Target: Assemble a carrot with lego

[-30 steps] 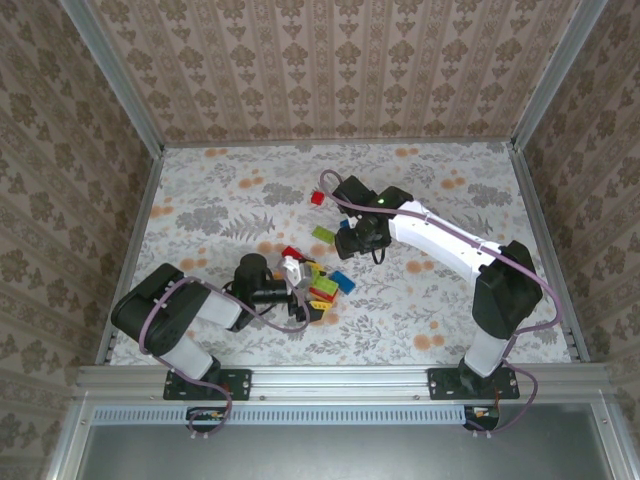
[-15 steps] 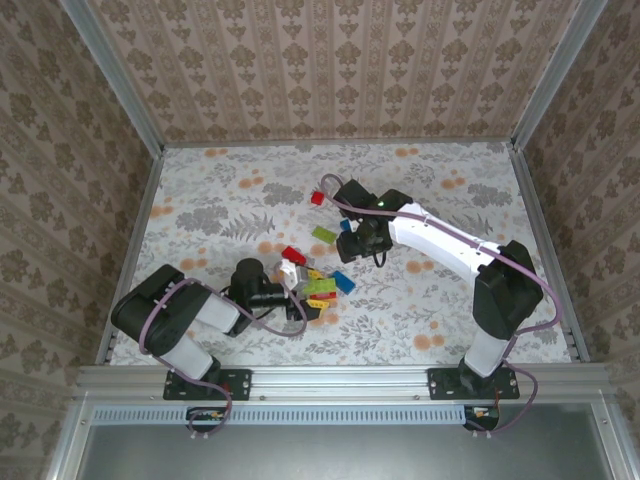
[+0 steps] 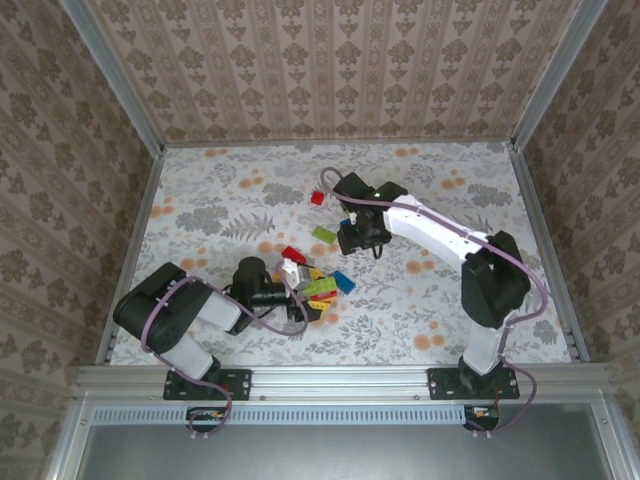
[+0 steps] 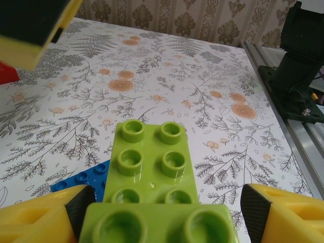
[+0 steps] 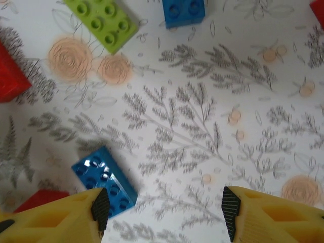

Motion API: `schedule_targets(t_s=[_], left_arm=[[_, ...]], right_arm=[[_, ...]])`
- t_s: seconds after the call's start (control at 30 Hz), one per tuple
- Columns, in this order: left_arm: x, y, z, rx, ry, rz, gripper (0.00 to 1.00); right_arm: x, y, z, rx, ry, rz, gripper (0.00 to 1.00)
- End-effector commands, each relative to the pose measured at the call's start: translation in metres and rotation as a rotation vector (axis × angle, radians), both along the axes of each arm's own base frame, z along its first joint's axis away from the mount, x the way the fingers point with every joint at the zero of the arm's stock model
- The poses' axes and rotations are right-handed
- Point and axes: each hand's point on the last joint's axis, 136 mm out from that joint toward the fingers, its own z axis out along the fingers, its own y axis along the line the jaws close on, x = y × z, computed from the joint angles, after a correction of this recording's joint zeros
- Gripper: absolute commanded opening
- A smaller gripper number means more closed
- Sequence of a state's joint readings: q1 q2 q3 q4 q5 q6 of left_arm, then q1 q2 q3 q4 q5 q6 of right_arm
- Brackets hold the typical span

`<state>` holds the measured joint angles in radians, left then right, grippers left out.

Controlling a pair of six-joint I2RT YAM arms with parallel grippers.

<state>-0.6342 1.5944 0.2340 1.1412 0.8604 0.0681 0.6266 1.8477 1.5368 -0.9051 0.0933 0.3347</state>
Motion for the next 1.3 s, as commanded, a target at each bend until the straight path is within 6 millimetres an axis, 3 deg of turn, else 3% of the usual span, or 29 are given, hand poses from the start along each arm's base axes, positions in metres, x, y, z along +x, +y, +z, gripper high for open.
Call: schedule_targets(t_s=[0.0,0.23,0.7,1.27], left_arm=[[0.004,-0.004,0.001,0.006,-0.027,-0.016,0.79],[0.009,-0.005,0.0,0.012,-0.031,-0.016,0.69],[0.012,-0.006,-0.002,0.016,-0.016,-0.018,0.51],[0.011,-0.004,0.001,0.006,-0.027,-0.02,0.42]], right_arm=[[0.022,0.002,-0.014,-0.049,-0.014,0.061,0.65],[0.056,0.012,-0.03,-0.032,-0.011,0.104,0.74],[0.104,0.004,-0.063,-0.062,0.034,0.124,0.74],[0.118,0.001,-0.085,-0.05,0.078,0.125,0.73]])
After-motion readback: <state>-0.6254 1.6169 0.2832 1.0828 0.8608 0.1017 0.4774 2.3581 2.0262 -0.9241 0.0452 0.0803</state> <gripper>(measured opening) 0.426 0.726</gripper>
